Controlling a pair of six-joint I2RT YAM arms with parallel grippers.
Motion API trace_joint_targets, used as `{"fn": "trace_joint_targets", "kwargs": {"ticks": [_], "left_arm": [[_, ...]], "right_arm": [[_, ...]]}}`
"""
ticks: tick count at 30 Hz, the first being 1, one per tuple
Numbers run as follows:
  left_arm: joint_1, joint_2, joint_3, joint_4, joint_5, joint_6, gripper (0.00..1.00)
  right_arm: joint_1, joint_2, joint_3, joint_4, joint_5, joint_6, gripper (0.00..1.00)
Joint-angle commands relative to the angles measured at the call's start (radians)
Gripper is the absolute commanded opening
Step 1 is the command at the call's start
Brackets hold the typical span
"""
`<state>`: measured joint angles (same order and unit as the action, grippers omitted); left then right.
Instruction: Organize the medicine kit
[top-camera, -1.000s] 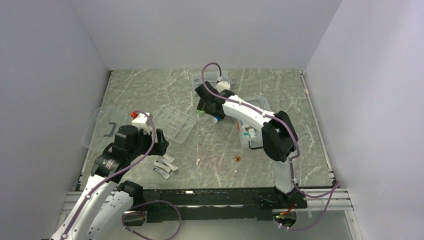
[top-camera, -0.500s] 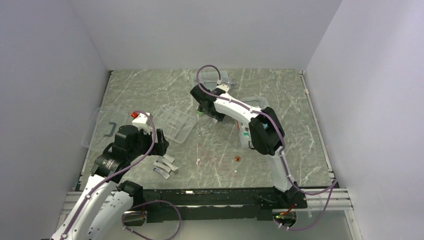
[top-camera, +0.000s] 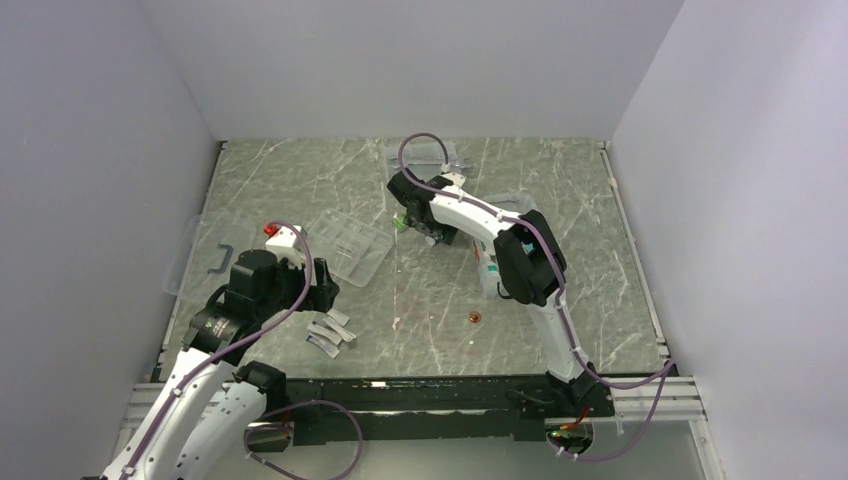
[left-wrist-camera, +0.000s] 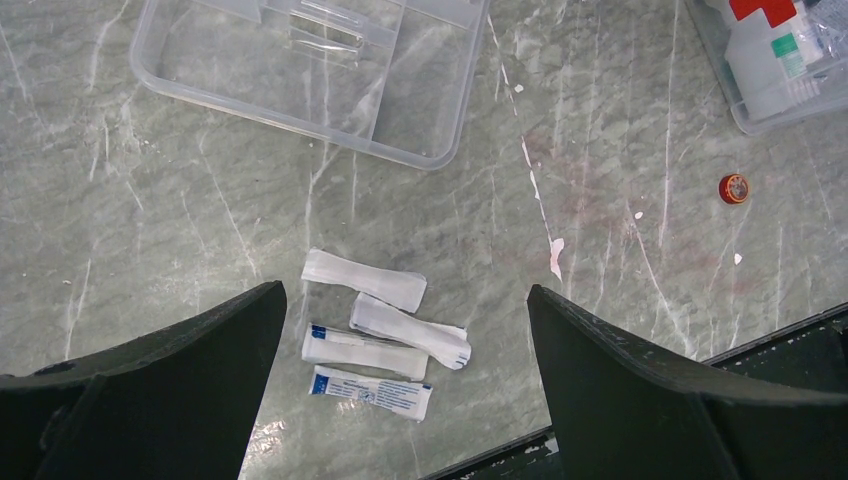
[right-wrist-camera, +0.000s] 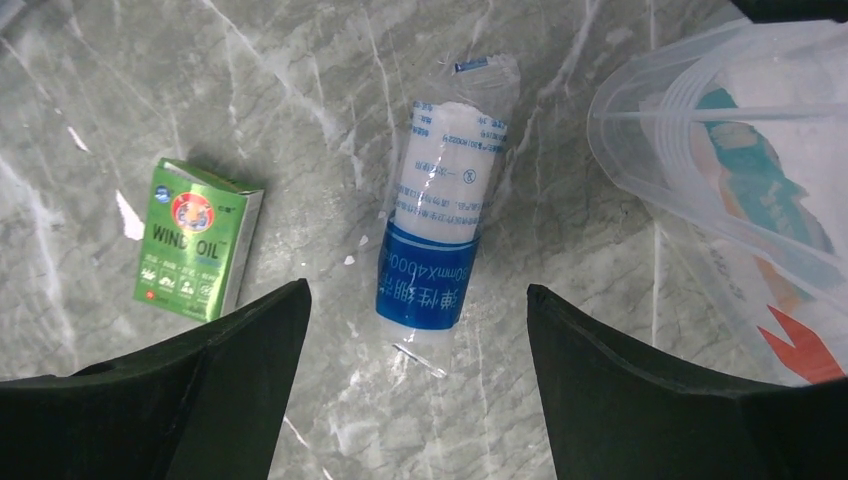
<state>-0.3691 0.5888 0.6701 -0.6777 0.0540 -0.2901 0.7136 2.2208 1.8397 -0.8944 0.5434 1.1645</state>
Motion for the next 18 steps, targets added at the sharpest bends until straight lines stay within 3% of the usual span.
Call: {"fn": "trace_joint_targets", "kwargs": {"ticks": [1, 18], "left_arm": [[-0.001, 0.005, 0.040, 0.030, 0.015, 0.011, 0.99], [-0.001, 0.014, 0.040, 0.029, 0.012, 0.010, 0.99]], "right_arm": [[-0.009, 0.019, 0.021, -0.007, 0.009, 0.021, 0.81], [-0.015, 0.040, -0.010, 0.062, -0.040, -0.019, 0.58]]}}
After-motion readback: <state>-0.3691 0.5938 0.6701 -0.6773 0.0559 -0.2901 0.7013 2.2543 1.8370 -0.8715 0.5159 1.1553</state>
